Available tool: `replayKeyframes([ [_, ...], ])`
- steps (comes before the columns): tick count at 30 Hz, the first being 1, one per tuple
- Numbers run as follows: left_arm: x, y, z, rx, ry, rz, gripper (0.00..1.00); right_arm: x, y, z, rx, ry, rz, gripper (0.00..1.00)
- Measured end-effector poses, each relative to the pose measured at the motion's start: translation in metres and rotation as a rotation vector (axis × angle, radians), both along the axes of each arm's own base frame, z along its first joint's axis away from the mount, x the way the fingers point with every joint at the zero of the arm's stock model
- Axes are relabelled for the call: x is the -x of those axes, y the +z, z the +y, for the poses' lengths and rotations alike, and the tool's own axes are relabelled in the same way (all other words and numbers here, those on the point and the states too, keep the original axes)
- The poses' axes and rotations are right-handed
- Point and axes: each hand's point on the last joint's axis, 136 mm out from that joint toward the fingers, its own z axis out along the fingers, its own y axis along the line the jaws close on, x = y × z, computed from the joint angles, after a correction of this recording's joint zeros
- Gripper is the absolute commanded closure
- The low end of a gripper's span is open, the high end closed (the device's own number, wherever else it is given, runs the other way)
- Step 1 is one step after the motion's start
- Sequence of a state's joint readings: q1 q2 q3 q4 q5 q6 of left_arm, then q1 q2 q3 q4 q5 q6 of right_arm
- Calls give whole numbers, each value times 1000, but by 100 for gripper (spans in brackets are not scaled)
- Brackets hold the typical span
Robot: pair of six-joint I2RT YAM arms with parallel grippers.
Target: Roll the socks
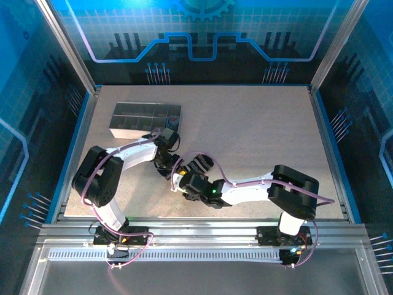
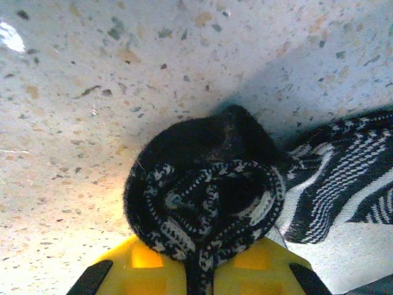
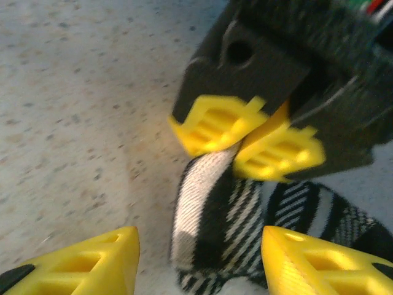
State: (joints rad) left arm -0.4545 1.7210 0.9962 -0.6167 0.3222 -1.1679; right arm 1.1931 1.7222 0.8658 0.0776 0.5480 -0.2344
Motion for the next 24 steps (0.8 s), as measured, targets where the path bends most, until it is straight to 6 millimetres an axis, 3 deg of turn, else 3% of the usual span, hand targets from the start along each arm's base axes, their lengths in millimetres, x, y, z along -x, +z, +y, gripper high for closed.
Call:
replayKeyframes([
  [4,0,0,0,-3,0,7,100,-11,4,8,29,-2,-57,47],
  [8,0,0,1,-8,2,8,100,-17,-4,9,66,-16,-61,61],
  [11,-1,0,1,-8,2,2,87,-20,-17,10,86,-32,-26,83],
  [14,-4,2,3,-8,15,-8,61,-21,-17,12,69,-52,0,98],
  [18,-1,4,14,-11,79,4,25,-18,-18,16,12,-50,63,100],
  [21,1,8,25,-11,140,17,13,-18,-22,12,-48,-64,144,100],
  [24,0,19,33,0,187,20,9,-22,-26,5,-108,-96,220,100],
])
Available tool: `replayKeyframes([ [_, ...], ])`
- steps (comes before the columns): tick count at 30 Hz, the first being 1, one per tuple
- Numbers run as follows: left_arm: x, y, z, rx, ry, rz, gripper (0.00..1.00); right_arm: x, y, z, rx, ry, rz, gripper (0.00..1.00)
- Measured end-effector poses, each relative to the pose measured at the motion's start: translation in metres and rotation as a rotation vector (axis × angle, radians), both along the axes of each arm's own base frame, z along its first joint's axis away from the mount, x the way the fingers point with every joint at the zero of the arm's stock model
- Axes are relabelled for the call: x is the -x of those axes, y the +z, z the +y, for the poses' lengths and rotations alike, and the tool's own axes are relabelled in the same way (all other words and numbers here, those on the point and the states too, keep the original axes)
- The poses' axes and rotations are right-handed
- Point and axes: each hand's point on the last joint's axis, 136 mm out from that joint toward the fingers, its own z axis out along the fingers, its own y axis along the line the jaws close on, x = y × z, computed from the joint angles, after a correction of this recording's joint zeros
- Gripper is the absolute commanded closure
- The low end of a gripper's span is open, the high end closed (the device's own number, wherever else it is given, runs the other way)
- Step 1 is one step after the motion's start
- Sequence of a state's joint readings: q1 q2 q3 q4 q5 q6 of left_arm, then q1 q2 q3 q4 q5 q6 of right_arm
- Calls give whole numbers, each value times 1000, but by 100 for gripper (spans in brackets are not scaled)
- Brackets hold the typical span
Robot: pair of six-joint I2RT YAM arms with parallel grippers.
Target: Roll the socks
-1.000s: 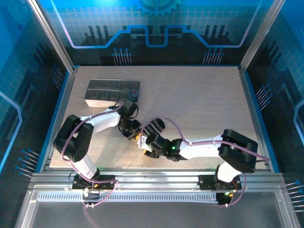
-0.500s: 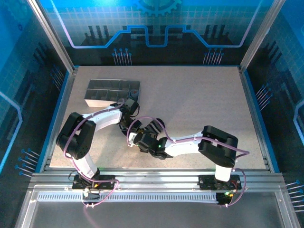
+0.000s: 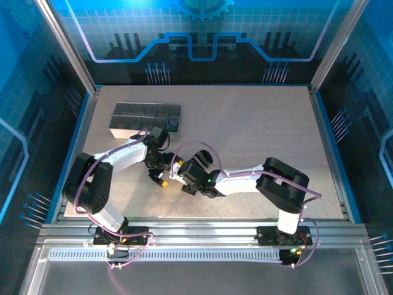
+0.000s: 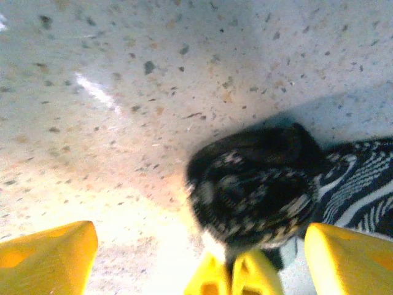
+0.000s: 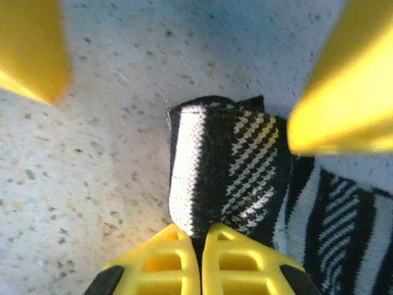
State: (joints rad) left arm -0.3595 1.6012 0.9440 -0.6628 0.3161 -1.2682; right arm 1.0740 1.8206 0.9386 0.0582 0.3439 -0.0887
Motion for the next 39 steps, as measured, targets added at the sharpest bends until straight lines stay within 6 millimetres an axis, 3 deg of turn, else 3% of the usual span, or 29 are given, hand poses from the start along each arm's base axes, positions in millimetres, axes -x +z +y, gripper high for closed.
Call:
replayKeyframes([
  [6,-3,18,4,21,35,-40,9,-4,0,-4,-105,-23,109,100],
  [13,-3,32,5,38,47,-87,20,-7,1,-7,-247,-21,265,100],
  [17,-2,35,4,48,38,-121,22,-9,3,-12,-353,-16,376,100],
  [24,-3,31,-13,71,-29,-175,17,-10,6,-25,-497,-1,548,100],
  [33,-9,-1,-41,59,-104,-134,21,-14,8,-36,-609,-4,745,100],
  [39,-8,-8,-50,54,-126,-124,22,-16,8,-40,-643,-10,848,100],
])
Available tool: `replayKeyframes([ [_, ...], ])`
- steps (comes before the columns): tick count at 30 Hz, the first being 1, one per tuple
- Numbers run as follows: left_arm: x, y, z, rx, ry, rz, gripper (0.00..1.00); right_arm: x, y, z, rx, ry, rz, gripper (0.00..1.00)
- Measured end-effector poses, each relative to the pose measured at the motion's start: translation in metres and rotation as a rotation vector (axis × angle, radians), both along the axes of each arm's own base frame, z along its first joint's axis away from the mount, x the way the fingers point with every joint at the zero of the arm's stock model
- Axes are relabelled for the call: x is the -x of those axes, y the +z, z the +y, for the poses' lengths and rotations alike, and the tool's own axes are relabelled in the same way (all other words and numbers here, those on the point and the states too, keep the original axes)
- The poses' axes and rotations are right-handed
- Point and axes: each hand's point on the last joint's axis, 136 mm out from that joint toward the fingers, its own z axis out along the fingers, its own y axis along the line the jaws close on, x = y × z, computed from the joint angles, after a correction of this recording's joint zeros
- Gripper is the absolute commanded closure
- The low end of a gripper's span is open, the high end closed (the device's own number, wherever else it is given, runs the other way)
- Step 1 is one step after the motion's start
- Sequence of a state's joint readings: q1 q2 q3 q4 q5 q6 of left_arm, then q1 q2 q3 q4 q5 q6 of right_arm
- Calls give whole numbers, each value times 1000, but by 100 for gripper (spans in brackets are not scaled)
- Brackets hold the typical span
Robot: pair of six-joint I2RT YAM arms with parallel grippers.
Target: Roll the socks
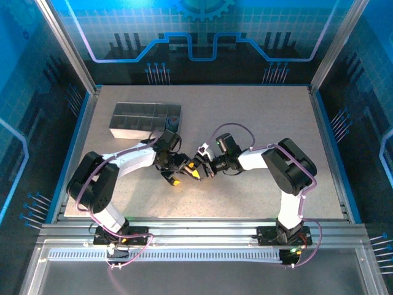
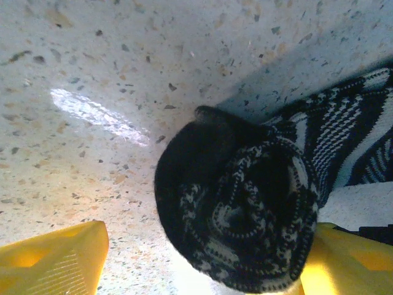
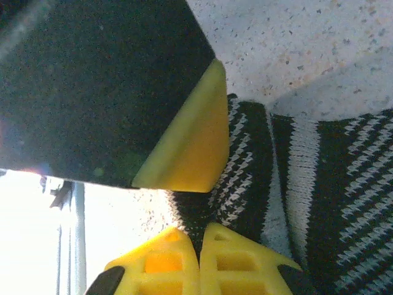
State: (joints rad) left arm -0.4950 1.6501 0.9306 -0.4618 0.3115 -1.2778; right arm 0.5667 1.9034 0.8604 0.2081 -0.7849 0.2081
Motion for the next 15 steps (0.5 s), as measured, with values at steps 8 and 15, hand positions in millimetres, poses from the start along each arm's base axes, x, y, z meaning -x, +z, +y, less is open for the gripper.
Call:
replayKeyframes([
  [8,-12,-11,-12,-15,-4,20,72,0,0,-6,-13,3,91,100],
  [15,-11,-9,-11,-16,29,40,100,-1,1,-4,33,44,110,100],
])
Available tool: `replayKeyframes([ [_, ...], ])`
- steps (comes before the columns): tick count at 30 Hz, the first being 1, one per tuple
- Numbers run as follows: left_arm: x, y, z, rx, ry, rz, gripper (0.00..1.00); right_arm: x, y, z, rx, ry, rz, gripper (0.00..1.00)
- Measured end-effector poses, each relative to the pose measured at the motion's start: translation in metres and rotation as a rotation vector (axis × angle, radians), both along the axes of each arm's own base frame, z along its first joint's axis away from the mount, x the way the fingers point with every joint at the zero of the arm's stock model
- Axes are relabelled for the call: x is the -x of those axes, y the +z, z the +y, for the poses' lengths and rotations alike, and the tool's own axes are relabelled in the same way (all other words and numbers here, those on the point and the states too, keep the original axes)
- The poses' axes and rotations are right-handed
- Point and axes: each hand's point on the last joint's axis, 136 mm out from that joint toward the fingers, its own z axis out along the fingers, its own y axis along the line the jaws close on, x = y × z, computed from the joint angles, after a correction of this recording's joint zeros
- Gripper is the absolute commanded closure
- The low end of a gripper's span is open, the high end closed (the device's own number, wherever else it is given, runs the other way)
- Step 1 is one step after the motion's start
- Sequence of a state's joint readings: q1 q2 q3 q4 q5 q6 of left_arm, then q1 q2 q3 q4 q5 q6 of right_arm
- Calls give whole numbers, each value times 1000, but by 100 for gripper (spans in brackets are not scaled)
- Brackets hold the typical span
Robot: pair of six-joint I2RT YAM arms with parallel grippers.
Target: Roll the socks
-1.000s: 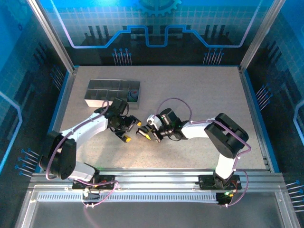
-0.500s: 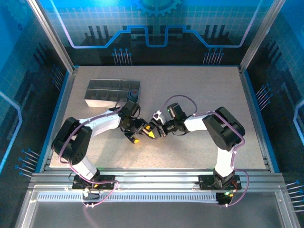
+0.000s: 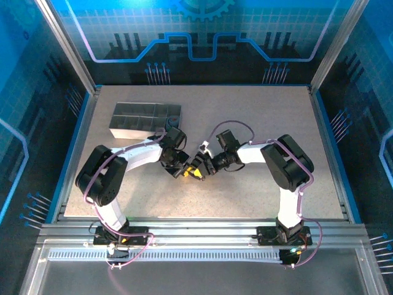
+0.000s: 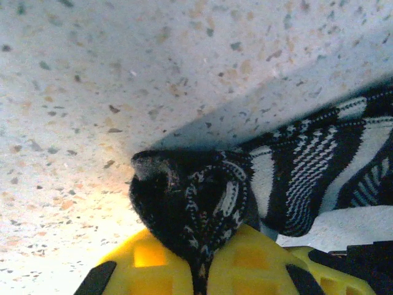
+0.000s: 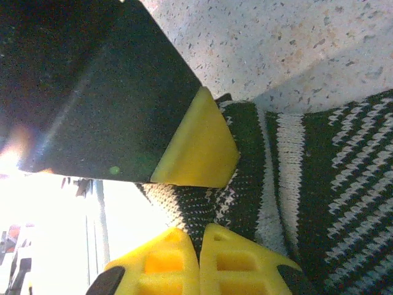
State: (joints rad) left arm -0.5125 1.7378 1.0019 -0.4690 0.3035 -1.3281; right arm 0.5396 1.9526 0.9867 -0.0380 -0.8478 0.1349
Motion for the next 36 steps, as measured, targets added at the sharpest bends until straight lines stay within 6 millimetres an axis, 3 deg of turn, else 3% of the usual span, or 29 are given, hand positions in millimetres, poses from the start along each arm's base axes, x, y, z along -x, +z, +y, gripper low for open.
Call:
replayKeyframes([
  [2,5,-1,3,-1,18,15,100,3,0,4,24,35,-15,97],
  [7,22,-1,9,-17,65,90,100,24,6,11,98,103,-213,66],
  [10,30,-1,8,-46,67,153,100,46,14,2,149,105,-419,52],
  [14,30,0,7,-81,80,211,100,72,24,-8,243,108,-689,49],
  [19,29,0,6,-114,81,262,100,73,25,1,377,112,-929,47],
  [30,29,0,6,-132,77,291,100,31,17,15,586,80,-1108,50],
  [32,28,0,6,-132,78,291,100,28,15,18,596,86,-1103,58],
  [35,27,0,6,-130,80,288,99,29,7,21,608,94,-1069,87],
  [36,27,-1,7,-131,80,288,93,30,5,20,608,92,-1054,93],
])
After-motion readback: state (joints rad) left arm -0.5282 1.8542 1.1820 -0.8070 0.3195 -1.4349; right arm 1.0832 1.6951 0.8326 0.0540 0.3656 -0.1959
